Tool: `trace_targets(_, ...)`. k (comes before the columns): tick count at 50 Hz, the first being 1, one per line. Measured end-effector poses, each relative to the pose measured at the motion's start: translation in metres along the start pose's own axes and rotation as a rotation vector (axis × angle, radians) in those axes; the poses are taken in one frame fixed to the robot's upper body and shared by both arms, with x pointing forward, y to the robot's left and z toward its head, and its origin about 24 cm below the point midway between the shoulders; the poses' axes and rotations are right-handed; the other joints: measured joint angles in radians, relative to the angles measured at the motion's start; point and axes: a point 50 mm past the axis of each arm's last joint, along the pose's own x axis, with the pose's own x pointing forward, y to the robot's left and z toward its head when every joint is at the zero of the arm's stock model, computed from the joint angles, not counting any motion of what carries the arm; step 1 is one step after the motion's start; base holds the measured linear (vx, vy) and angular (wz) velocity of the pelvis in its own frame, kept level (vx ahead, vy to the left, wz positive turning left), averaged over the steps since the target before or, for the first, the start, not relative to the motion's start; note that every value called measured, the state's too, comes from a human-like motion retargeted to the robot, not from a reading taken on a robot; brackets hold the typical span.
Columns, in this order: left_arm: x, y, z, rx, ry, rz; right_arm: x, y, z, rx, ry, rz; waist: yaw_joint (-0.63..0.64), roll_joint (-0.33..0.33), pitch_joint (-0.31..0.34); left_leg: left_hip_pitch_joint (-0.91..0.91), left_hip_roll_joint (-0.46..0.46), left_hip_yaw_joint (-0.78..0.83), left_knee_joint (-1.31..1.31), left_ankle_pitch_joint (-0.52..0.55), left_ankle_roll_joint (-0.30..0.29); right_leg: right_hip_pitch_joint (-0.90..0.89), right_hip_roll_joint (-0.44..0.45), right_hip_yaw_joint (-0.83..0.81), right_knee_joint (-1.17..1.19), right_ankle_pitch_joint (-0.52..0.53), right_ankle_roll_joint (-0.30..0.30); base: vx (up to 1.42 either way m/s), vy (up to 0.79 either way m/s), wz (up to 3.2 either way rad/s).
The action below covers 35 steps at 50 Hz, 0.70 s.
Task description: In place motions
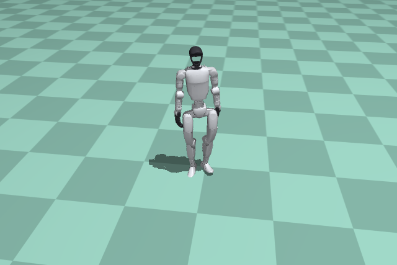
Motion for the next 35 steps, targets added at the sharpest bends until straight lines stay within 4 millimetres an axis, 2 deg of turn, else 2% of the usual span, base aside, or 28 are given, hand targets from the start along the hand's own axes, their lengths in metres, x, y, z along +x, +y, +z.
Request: trace_targets(35,-0.0004,0.0016,0.0017,0.010,-0.004,0.005,-0.0006,-0.0029,0.0037,-0.025,-0.011,0.000,-0.003,0.002,0.003,-0.011,0.011,-0.005,0.008,-0.002,-0.019,-0.005,-0.001,-0.004,0.001,0.017,-0.007,0.00,0.00,0.00)
